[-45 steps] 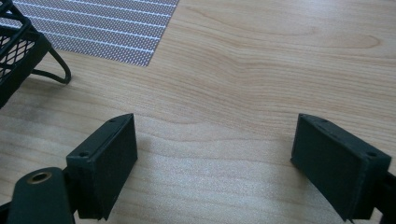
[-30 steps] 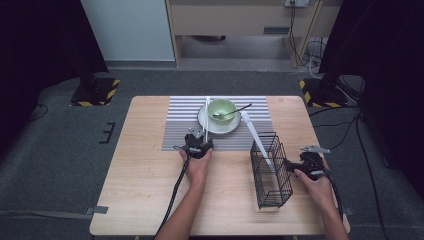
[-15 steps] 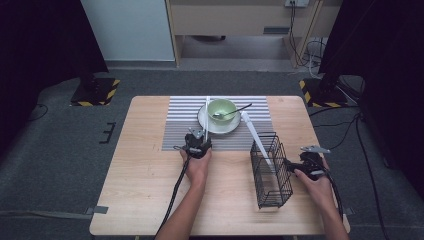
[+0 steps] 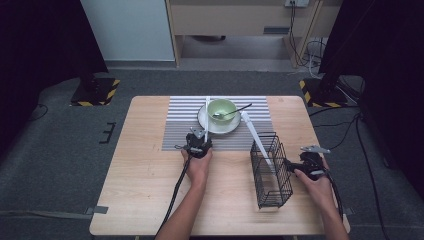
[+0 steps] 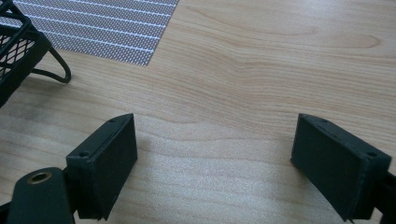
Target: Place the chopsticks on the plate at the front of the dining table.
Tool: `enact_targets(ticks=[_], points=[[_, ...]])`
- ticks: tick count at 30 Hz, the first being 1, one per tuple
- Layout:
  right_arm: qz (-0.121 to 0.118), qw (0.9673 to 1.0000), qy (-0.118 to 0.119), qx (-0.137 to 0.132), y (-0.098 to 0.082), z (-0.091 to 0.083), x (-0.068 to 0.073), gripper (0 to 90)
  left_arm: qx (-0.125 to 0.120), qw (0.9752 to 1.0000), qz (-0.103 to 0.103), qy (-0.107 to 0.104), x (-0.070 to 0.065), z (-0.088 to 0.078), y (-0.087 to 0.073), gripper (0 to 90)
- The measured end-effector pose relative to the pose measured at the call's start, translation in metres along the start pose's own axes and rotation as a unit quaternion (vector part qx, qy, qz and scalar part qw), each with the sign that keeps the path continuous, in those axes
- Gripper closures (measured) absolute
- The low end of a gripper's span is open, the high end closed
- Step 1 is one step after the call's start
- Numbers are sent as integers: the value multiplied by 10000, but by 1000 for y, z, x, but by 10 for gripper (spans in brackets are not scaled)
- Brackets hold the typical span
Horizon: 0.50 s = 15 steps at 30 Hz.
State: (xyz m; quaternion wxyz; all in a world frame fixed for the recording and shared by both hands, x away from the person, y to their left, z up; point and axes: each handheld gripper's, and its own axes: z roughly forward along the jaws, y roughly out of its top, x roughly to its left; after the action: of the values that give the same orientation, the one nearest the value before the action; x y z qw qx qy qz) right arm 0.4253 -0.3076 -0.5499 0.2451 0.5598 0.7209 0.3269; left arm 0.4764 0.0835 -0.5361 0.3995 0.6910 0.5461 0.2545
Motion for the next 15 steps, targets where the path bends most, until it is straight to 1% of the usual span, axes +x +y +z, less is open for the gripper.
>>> enact_targets(ticks=[4, 6, 8, 10, 12, 14, 15], points=[[-4, 10000, -2, -1, 0, 0, 0, 142, 9, 10000, 9, -9, 0, 0, 0, 689], [-4, 10000, -1, -1, 0, 0, 0, 142, 13, 10000, 18, 9, 1, -1, 0, 630], [-4, 10000, -1, -2, 0, 0, 0, 142, -26, 10000, -2, -7, 0, -1, 1, 614], [-4, 10000, -1, -2, 0, 0, 0, 142, -56, 10000, 26, -26, -1, -3, 1, 591], [-6, 10000, 0, -2, 0, 0, 0, 142, -57, 10000, 48, -44, -2, -5, 2, 546], [-3, 10000, 4, 2, 0, 0, 0, 140, -109, 9999, -15, -47, -1, -8, 3, 468], [-2, 10000, 4, 2, 0, 0, 0, 140, -113, 9999, -8, -41, -1, -10, 3, 437]])
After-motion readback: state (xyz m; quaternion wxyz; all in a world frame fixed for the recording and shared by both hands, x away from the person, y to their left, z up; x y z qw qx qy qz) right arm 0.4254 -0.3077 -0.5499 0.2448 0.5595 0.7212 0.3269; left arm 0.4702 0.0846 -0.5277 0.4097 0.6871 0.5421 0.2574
